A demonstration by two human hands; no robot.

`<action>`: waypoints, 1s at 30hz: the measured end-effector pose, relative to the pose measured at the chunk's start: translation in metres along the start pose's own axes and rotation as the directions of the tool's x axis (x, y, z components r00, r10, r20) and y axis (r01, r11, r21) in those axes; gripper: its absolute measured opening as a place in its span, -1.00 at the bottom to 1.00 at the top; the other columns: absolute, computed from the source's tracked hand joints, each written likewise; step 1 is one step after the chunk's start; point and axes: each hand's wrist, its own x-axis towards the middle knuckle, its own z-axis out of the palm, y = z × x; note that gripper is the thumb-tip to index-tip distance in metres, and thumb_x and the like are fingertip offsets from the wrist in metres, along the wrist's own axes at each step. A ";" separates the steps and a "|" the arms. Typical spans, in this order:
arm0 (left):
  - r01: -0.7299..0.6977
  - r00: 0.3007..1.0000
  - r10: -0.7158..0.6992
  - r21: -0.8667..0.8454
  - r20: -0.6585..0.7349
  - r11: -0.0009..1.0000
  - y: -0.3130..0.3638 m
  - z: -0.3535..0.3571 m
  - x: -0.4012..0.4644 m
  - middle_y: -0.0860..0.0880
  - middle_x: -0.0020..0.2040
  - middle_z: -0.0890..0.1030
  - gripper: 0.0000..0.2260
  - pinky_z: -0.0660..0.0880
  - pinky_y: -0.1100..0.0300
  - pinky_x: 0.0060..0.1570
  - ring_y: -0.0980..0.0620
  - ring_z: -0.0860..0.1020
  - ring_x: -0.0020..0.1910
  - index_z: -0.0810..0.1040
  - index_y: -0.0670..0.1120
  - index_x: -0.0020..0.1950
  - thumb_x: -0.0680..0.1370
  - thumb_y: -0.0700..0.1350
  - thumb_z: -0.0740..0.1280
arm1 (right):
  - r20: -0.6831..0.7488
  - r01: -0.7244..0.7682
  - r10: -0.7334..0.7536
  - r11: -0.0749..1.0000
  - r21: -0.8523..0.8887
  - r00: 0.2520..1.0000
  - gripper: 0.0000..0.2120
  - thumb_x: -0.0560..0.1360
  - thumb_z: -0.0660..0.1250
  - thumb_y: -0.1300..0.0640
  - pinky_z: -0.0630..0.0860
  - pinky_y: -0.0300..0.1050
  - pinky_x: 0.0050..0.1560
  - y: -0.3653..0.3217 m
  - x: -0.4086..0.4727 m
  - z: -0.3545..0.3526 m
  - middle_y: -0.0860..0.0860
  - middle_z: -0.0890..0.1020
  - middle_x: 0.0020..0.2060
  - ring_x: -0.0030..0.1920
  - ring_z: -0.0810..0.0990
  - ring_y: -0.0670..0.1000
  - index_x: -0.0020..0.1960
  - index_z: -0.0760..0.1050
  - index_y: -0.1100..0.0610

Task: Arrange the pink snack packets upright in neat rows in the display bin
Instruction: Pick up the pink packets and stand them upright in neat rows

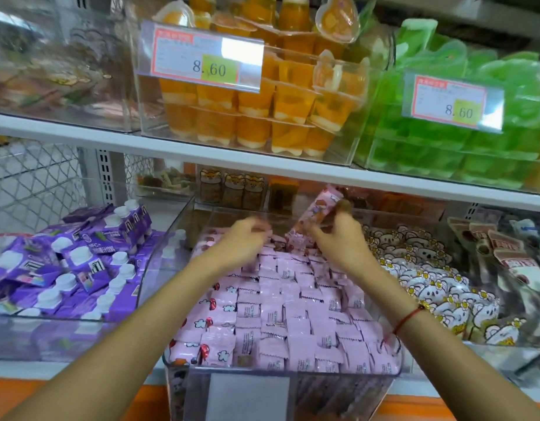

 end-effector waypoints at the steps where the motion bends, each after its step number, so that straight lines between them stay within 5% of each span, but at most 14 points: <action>1: -0.058 0.997 0.049 0.150 0.059 0.987 -0.005 0.003 0.000 -0.08 0.36 0.43 -0.67 0.42 0.18 -0.11 -0.09 0.52 0.05 0.37 -0.05 0.39 0.63 -0.19 0.15 | 0.029 -0.050 0.049 0.998 0.032 0.998 -0.81 0.53 0.32 0.08 0.55 -0.10 -0.12 0.001 0.004 0.002 0.06 0.62 -0.10 -0.11 0.62 0.05 0.04 0.42 0.18; 4: -0.189 0.968 0.082 0.477 0.236 0.858 -0.013 0.006 -0.003 -0.06 0.46 0.30 -0.60 0.37 0.15 0.05 -0.17 0.40 0.29 0.31 0.03 0.45 0.61 -0.17 0.15 | 0.114 -0.146 0.143 0.989 0.021 0.983 -0.68 0.55 0.29 0.11 0.59 0.02 -0.01 0.001 0.019 0.008 0.15 0.62 0.01 -0.04 0.63 0.11 0.22 0.38 0.25; 8: -0.246 0.956 0.085 0.607 0.281 0.756 -0.014 0.004 -0.007 -0.01 0.49 0.27 -0.62 0.26 -0.02 0.37 -0.09 0.24 0.44 0.33 0.05 0.45 0.62 -0.09 0.12 | 0.154 -0.202 0.171 0.956 0.213 0.973 -0.58 0.52 0.31 0.27 0.59 0.05 0.06 -0.008 0.030 0.020 0.20 0.50 0.21 0.11 0.57 0.19 0.28 0.19 0.20; 13: -0.252 0.954 0.089 0.608 0.286 0.753 -0.013 0.003 -0.006 0.01 0.49 0.29 -0.62 0.30 0.01 0.36 -0.07 0.28 0.43 0.34 0.06 0.45 0.62 -0.08 0.13 | 0.305 0.011 0.034 0.989 -0.146 0.952 -0.48 0.51 0.35 0.21 0.55 -0.06 -0.19 -0.006 0.032 0.030 0.21 0.55 -0.07 -0.18 0.54 0.11 0.34 0.17 0.24; 18: -0.255 0.942 0.056 0.597 0.331 0.760 -0.014 0.000 -0.005 0.02 0.50 0.26 -0.63 0.25 0.05 0.39 -0.05 0.24 0.45 0.31 0.06 0.46 0.64 -0.07 0.10 | 0.326 0.336 -0.193 0.817 -0.468 0.925 -0.53 0.43 0.42 0.18 0.49 -0.02 0.11 -0.001 0.040 0.021 0.17 0.44 0.19 0.12 0.48 0.19 0.30 0.38 0.12; 23: -0.268 0.934 0.050 0.598 0.354 0.755 -0.012 0.000 -0.004 -0.05 0.38 0.41 -0.70 0.36 0.03 0.24 -0.10 0.38 0.33 0.45 -0.05 0.33 0.63 -0.12 0.12 | 0.542 0.359 -0.056 0.805 -0.473 0.838 -0.67 0.56 0.19 0.24 0.46 -0.10 0.15 0.014 0.032 0.046 0.09 0.50 0.27 0.17 0.52 0.12 0.31 0.47 0.11; 25: -0.261 0.927 0.034 0.575 0.374 0.775 -0.011 -0.002 -0.005 -0.05 0.30 0.43 -0.75 0.36 0.08 0.16 -0.11 0.40 0.33 0.45 -0.02 0.28 0.62 -0.13 0.13 | 0.587 0.307 0.021 0.837 -0.453 0.809 -0.59 0.53 0.16 0.31 0.45 -0.17 0.01 0.011 0.036 0.044 0.08 0.49 0.26 0.08 0.52 0.09 0.35 0.44 0.10; 27: -0.259 0.931 0.043 0.573 0.363 0.777 -0.007 -0.009 -0.009 -0.01 0.43 0.35 -0.65 0.36 0.09 0.26 -0.08 0.36 0.37 0.37 0.03 0.42 0.62 -0.12 0.16 | 0.627 0.274 0.067 0.859 -0.431 0.776 -0.56 0.53 0.15 0.33 0.40 -0.22 -0.15 0.010 0.040 0.040 0.08 0.51 0.13 -0.13 0.49 -0.01 0.36 0.42 0.08; 30: -0.265 0.962 0.225 0.724 0.155 0.637 0.001 -0.023 -0.022 0.01 0.41 0.40 -0.62 0.35 0.01 0.29 -0.05 0.36 0.35 0.37 0.09 0.41 0.59 -0.10 0.23 | 0.589 0.262 0.037 0.871 -0.415 0.808 -0.65 0.58 0.14 0.23 0.40 -0.23 -0.20 0.012 0.038 0.038 -0.02 0.54 -0.14 -0.32 0.50 -0.15 0.33 0.44 0.07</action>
